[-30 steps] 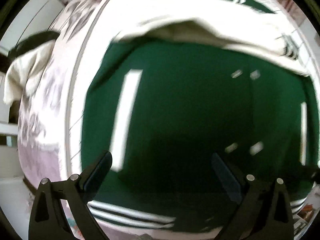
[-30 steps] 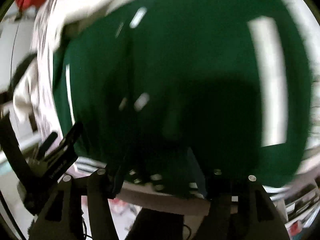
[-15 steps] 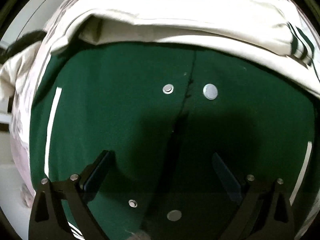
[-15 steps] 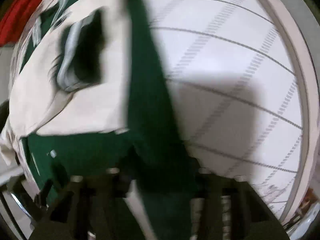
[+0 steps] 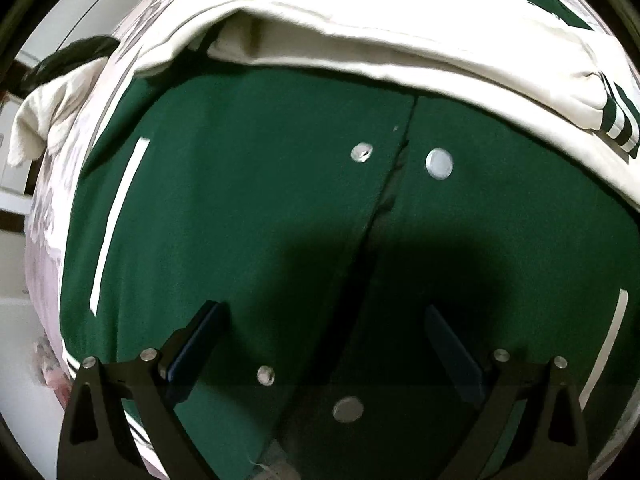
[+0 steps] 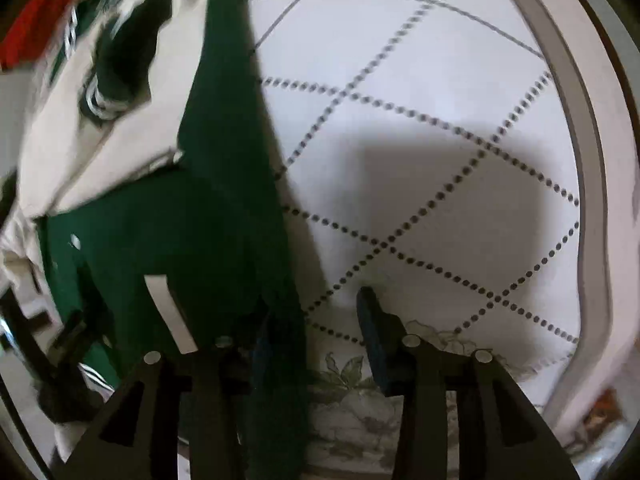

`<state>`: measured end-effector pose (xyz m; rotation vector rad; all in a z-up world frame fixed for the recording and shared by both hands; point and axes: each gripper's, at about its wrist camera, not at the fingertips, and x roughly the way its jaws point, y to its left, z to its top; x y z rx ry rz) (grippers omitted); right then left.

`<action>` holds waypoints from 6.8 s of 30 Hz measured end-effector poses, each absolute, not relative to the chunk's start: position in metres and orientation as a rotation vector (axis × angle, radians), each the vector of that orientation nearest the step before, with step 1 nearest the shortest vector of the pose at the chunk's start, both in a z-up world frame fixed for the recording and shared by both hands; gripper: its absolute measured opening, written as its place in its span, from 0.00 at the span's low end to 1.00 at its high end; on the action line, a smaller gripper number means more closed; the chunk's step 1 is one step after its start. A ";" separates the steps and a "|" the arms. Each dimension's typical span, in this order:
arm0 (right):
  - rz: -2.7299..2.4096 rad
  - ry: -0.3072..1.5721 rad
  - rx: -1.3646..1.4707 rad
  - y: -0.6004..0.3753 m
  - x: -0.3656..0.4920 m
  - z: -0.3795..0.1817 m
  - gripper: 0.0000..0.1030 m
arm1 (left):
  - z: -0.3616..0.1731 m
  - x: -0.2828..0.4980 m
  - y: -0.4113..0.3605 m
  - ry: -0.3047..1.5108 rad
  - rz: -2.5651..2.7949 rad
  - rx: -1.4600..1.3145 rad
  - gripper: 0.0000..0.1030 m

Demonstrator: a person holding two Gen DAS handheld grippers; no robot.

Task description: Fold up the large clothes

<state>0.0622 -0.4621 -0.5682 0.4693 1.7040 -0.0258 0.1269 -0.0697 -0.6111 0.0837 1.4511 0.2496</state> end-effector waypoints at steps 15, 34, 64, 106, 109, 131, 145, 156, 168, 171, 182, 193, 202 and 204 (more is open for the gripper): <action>-0.016 1.750 0.663 -0.422 0.002 -0.572 0.05 | -0.602 0.077 0.001 1.474 0.283 0.046 1.00; -0.118 1.652 0.367 -0.358 0.028 -0.591 0.26 | -0.608 0.052 0.025 1.419 0.287 0.036 1.00; 0.061 1.763 0.067 -0.530 -0.013 -0.531 0.70 | -0.594 -0.085 -0.276 1.350 0.334 0.799 1.00; 0.366 1.559 1.110 -0.463 0.135 -0.564 0.11 | -0.494 -0.030 -0.191 1.343 0.259 0.382 0.09; 0.306 1.590 1.033 -0.475 0.110 -0.520 0.11 | -0.464 -0.049 -0.196 1.365 0.183 0.332 0.09; 0.097 1.695 0.603 -0.162 0.333 -0.511 0.57 | -0.558 0.117 0.159 1.435 0.133 -0.633 0.27; 0.286 1.612 0.497 -0.124 0.285 -0.501 0.80 | -0.538 0.043 0.242 1.395 0.414 -0.579 0.39; 0.342 1.647 0.358 -0.146 0.259 -0.543 0.81 | -0.498 0.064 0.159 1.298 0.338 -0.435 0.87; -0.031 1.444 0.508 -0.398 0.298 -0.569 0.83 | -0.579 0.118 0.102 1.380 0.413 -0.289 0.88; 0.017 1.411 0.625 -0.408 0.304 -0.592 0.85 | -0.581 0.122 0.102 1.377 0.432 -0.271 0.88; -0.153 1.413 0.939 -0.425 0.205 -0.573 0.24 | -0.547 0.141 0.067 1.414 0.369 -0.190 0.88; 0.030 1.569 0.303 -0.378 0.213 -0.494 0.34 | -0.600 0.163 0.026 1.485 0.326 -0.239 1.00; 0.043 1.592 0.253 -0.339 0.381 -0.598 0.34 | -0.600 0.163 0.053 1.371 0.327 -0.349 1.00; -0.012 1.619 0.313 -0.343 0.387 -0.602 0.34 | -0.601 0.166 0.061 1.357 0.340 -0.377 1.00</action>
